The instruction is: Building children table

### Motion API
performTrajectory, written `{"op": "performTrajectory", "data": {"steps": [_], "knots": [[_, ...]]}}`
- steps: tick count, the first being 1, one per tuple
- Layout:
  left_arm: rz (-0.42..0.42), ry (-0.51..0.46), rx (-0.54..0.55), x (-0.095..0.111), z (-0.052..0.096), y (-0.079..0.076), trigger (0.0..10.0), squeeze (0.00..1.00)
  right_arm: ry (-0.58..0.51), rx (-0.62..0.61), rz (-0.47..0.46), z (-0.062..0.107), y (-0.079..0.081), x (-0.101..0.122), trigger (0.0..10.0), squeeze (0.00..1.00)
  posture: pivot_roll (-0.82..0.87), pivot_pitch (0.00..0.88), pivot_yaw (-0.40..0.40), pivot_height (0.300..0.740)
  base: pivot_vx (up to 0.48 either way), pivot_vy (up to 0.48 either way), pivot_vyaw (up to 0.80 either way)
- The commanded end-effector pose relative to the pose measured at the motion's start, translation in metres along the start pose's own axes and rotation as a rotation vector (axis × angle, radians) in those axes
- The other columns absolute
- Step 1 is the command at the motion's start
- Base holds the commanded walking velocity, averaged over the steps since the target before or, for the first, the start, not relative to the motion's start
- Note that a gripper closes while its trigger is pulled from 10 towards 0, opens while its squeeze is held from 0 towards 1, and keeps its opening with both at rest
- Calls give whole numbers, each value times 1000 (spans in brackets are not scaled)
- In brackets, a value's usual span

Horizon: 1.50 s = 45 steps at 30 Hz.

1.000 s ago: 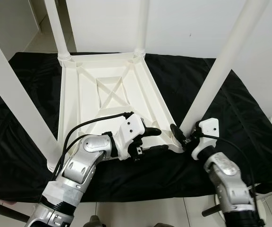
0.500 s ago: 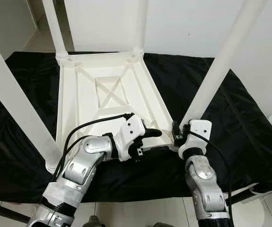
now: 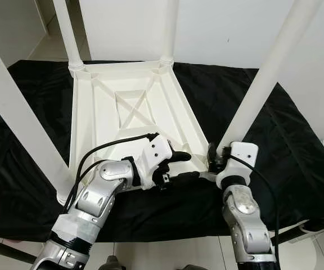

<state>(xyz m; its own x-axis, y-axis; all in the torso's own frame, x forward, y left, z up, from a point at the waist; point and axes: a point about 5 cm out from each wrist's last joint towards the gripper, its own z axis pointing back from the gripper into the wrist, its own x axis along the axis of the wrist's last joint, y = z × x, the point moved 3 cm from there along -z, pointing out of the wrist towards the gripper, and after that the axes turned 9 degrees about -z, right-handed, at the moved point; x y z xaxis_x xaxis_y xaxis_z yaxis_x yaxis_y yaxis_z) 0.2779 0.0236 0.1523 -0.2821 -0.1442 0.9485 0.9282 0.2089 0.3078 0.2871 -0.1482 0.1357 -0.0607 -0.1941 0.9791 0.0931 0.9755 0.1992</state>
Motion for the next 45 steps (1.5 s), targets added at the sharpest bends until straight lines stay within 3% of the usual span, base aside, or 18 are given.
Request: {"op": "performTrajectory", "data": {"steps": [1,5,6,9,12,20,25,26,29,30,37,45], "knots": [[-1,12,67,-1,1,6,10000,0,2,27,-28,2,-2,1,10000,1000,-10,0,-45,740,0,0,0],[0,11,66,-2,1,5,10000,0,15,87,-34,4,-8,3,10000,1000,-10,0,-45,740,0,0,0],[1,11,66,-2,2,5,10000,0,33,161,-8,5,-16,2,10000,0,-10,0,-41,740,0,0,0],[3,12,66,-2,2,4,10000,0,61,308,67,7,-33,4,10000,0,-12,0,-36,740,0,0,0],[3,12,65,-1,2,5,10000,0,88,407,99,6,-34,4,10000,0,-14,0,-31,740,0,0,0],[-1,10,48,0,0,3,10000,0,144,638,135,-5,-23,1,10000,0,-6,0,-23,740,0,0,0],[-4,11,41,0,-1,1,10000,0,169,712,163,-13,-17,-3,10000,0,-3,0,-24,740,0,0,0],[-5,13,40,0,0,1,10000,0,177,738,168,-16,-14,-5,8431,0,1,0,-26,740,0,0,0],[-6,14,40,0,0,1,10000,0,182,754,170,-19,-12,-7,8431,0,1,0,-26,740,0,0,0],[-7,14,41,0,0,1,10000,0,191,768,175,-20,-11,-9,118,0,7,0,-31,740,0,0,0],[-3,16,53,0,3,1,10000,0,243,810,136,-12,-13,-20,0,0,12,0,-38,740,0,0,0],[-2,17,52,0,2,1,10000,0,230,791,118,-11,-15,-20,0,0,10,0,-35,740,0,0,0]]}}
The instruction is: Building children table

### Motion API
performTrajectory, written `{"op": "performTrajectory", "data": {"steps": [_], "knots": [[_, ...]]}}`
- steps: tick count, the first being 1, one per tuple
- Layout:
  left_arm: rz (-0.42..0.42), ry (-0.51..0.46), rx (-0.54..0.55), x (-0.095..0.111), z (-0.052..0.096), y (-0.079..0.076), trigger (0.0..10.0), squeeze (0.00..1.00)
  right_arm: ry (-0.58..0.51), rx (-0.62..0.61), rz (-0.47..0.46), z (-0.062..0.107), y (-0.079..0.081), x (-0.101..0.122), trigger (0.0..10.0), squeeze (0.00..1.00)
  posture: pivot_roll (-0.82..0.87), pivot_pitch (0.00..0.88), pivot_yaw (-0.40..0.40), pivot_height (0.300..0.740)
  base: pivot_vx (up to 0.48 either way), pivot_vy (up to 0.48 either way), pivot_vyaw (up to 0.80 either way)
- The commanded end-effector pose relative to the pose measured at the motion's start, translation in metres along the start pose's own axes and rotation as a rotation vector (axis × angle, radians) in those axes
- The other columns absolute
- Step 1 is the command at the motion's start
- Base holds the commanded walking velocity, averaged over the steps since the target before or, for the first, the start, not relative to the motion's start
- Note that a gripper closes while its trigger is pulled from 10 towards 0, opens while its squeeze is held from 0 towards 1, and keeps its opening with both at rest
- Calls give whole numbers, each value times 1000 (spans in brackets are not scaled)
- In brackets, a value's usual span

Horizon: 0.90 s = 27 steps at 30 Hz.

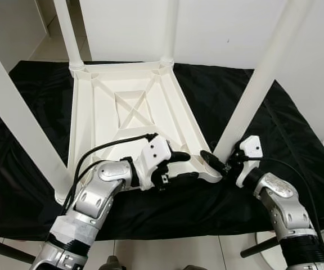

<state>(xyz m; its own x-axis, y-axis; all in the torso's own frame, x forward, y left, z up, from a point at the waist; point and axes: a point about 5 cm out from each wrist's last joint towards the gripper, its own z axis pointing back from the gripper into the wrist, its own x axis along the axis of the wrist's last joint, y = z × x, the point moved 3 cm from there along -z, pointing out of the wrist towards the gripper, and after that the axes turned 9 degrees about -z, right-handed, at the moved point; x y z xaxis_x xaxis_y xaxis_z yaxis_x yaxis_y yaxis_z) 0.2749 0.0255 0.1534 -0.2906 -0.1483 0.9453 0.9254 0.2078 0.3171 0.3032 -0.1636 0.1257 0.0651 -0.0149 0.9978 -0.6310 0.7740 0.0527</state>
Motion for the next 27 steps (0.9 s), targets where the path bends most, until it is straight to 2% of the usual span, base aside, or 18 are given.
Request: {"op": "performTrajectory", "data": {"steps": [1,2,5,6,8,9,14,16,17,18,23,27], "knots": [[7,16,51,-2,0,3,10000,0,30,7,-44,1,4,-13,6980,0,8,0,-32,740,0,0,0],[6,17,49,-2,0,3,10000,0,11,-47,-48,2,2,-11,10000,0,7,0,-31,740,0,0,0],[5,17,48,-2,0,3,10000,0,6,-60,-48,2,2,-10,10000,0,7,0,-31,740,0,0,0],[7,18,46,-2,1,3,10000,0,6,-192,-37,1,-5,-10,10000,0,3,0,-30,740,0,0,0],[7,18,45,-2,1,3,10000,0,6,-236,-37,1,-7,-11,10000,0,2,0,-30,740,0,0,0],[10,18,44,-2,0,2,10000,0,-21,-297,-48,-2,-4,-9,10000,0,1,0,-29,740,0,0,0],[12,17,43,-2,0,2,10000,0,-53,-370,-86,-5,2,-7,10000,0,1,0,-29,740,0,0,0],[12,19,42,-2,1,2,10000,0,-82,-513,-125,-7,6,-5,10000,0,3,0,-30,740,0,0,0],[12,19,42,-2,1,2,10000,0,-82,-513,-125,-7,6,-5,10000,0,3,0,-30,740,0,0,0],[12,20,41,-3,1,2,10000,0,-88,-595,-148,-6,7,-6,10000,0,3,0,-30,740,0,0,0],[12,21,38,-3,1,2,10000,0,-76,-817,-114,-2,20,-10,10000,0,1,0,-32,740,0,0,0],[11,20,36,-3,1,2,10000,0,-76,-861,-156,-6,27,-12,10000,0,0,0,-31,740,0,0,0]]}}
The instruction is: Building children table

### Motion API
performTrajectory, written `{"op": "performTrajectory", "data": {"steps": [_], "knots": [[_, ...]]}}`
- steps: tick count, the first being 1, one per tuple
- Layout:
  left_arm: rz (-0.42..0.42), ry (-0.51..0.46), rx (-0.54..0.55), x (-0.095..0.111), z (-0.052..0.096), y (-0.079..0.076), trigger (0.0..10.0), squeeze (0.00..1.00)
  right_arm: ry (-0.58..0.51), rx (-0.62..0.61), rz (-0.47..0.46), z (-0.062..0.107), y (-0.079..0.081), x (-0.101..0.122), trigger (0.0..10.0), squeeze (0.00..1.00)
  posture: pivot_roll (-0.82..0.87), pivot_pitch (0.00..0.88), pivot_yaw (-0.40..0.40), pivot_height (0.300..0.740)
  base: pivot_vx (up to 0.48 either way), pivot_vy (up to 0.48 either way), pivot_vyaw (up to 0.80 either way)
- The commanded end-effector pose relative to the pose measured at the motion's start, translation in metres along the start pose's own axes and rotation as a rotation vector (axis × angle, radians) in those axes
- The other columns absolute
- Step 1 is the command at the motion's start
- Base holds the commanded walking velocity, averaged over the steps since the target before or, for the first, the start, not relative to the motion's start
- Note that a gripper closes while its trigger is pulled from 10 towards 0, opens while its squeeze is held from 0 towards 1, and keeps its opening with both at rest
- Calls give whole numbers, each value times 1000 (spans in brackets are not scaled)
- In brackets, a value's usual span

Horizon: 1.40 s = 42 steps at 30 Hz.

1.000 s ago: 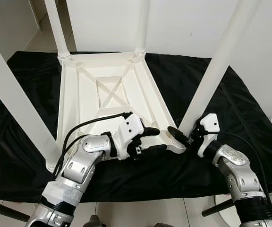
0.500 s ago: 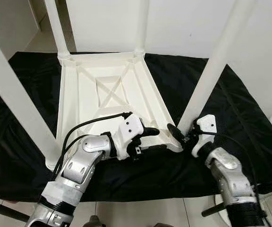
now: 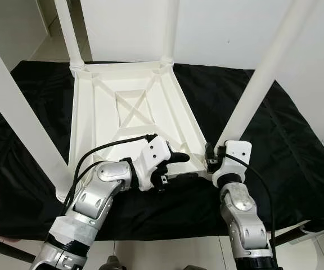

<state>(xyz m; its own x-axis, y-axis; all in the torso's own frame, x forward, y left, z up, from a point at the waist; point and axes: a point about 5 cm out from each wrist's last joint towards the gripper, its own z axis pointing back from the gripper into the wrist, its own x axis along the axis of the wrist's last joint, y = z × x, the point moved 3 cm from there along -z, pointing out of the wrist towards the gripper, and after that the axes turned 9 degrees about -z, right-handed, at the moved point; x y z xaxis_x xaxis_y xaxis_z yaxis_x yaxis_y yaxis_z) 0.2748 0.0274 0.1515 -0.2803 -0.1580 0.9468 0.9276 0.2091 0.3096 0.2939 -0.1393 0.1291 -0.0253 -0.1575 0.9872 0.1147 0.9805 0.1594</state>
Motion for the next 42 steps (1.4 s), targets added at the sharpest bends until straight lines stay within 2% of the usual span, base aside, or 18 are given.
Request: {"op": "performTrajectory", "data": {"steps": [1,4,8,9,10,11,21,22,25,27,29,31,32,34,37,39,42], "knots": [[3,8,35,-1,-1,2,10000,0,59,-72,-13,4,-3,-13,10000,0,0,0,-31,740,0,0,0],[2,8,33,-1,-1,2,10000,0,49,-92,-41,3,-3,-11,10000,0,0,0,-29,740,0,0,0],[0,8,28,-1,-1,2,10000,0,33,-114,-27,2,-9,-6,10000,0,1,0,-31,740,0,0,0],[0,9,28,-1,-2,2,10000,0,31,-118,-22,3,-11,-6,10000,749,1,0,-31,740,0,0,0],[0,9,28,-1,-2,2,10000,0,31,-118,-22,3,-11,-6,10000,749,1,0,-31,740,0,0,0],[-1,9,29,-1,-2,2,10000,0,29,-115,-23,3,-12,-5,10000,1000,1,0,-31,740,0,0,0],[3,9,41,-1,-1,2,10000,0,50,-41,-25,11,-20,-5,10000,1000,-2,0,-35,740,0,0,0],[4,11,45,-2,0,3,10000,0,53,19,-19,14,-25,-4,10000,0,-5,0,-35,740,0,0,0],[5,11,47,-2,0,3,10000,0,58,65,-18,15,-28,-4,10000,0,-6,0,-34,740,0,0,0],[5,15,44,-3,2,3,10000,0,45,191,33,14,-32,2,10000,0,-12,0,-29,740,0,0,0],[4,17,42,-3,2,3,10000,0,43,229,50,13,-33,3,10000,0,-12,0,-29,740,0,0,0],[-16,16,15,-4,0,-1,10000,0,57,346,108,6,-46,7,10000,0,-7,0,-33,740,0,0,0],[-17,16,9,-3,0,-2,10000,0,60,365,116,5,-48,7,10000,0,-7,0,-33,740,0,0,0],[-17,15,8,-3,-1,-2,10000,0,62,390,124,5,-48,8,10000,0,-7,0,-33,740,0,0,0],[-30,17,6,-3,-3,-2,10000,0,80,495,167,2,-45,8,10000,0,-5,0,-34,740,0,0,0],[-31,17,5,-3,-4,-2,10000,0,82,505,170,2,-45,8,10000,0,-5,0,-34,740,0,0,0],[-49,20,3,-3,-5,-3,10000,0,94,604,156,-1,-39,10,10000,0,-3,0,-35,740,0,0,0]]}}
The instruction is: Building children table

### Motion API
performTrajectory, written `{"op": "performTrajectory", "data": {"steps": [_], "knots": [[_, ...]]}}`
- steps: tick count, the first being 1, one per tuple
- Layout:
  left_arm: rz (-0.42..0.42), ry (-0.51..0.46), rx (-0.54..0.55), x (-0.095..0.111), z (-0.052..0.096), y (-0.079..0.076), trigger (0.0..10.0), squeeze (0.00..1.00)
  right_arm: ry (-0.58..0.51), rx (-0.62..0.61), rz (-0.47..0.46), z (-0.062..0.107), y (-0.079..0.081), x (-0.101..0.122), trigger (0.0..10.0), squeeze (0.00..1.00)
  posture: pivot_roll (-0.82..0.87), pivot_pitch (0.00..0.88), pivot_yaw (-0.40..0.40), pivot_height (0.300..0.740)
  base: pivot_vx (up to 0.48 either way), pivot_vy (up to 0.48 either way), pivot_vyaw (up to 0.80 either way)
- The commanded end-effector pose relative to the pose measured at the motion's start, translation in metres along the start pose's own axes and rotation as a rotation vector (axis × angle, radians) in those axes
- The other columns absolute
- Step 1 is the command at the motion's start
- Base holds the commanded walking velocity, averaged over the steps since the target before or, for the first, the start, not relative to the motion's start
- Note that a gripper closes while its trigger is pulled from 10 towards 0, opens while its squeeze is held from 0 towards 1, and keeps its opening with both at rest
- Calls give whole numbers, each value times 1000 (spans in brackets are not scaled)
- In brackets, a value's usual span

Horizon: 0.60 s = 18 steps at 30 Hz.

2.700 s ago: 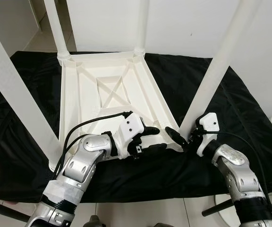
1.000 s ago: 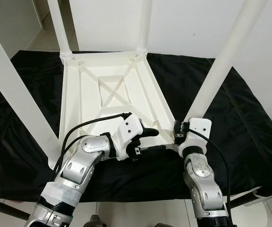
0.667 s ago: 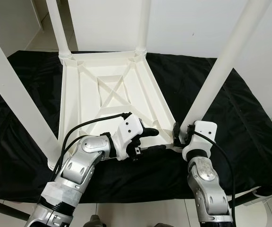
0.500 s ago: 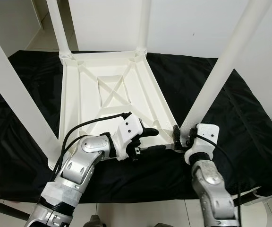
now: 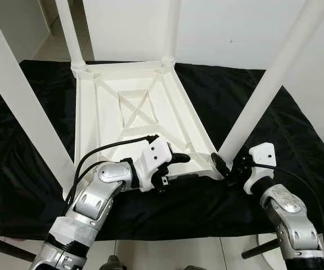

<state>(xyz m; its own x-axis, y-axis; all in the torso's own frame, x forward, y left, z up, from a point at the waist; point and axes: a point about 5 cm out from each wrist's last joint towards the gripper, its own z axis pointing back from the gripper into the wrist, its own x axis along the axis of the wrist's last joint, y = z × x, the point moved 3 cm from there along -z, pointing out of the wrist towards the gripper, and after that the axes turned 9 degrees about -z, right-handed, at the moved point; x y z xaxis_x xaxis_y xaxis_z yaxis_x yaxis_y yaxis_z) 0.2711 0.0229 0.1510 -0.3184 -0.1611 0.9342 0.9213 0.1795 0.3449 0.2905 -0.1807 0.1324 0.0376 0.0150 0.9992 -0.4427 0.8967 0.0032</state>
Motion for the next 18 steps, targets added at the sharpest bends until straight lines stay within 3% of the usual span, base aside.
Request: {"op": "performTrajectory", "data": {"steps": [1,3,4,5,6,18], "knots": [[-9,23,28,-4,-1,1,10000,0,11,92,8,-7,4,0,10000,0,4,0,-40,740,0,0,0],[-7,22,30,-4,-2,2,10000,0,22,134,20,-11,6,-1,9843,0,6,0,-42,740,0,0,0],[-7,21,35,-4,-2,2,10000,0,36,170,30,-14,7,-3,4510,0,9,0,-44,740,0,0,0],[-7,20,38,-3,-2,3,10000,0,48,195,34,-16,8,-4,1765,0,11,0,-47,740,0,0,0],[-7,19,42,-3,-2,3,10000,0,59,214,32,-16,8,-6,0,0,11,0,-47,740,0,0,0],[0,18,53,-4,0,1,10000,0,82,232,-1,-8,6,-18,0,0,14,0,-57,740,0,0,0]]}}
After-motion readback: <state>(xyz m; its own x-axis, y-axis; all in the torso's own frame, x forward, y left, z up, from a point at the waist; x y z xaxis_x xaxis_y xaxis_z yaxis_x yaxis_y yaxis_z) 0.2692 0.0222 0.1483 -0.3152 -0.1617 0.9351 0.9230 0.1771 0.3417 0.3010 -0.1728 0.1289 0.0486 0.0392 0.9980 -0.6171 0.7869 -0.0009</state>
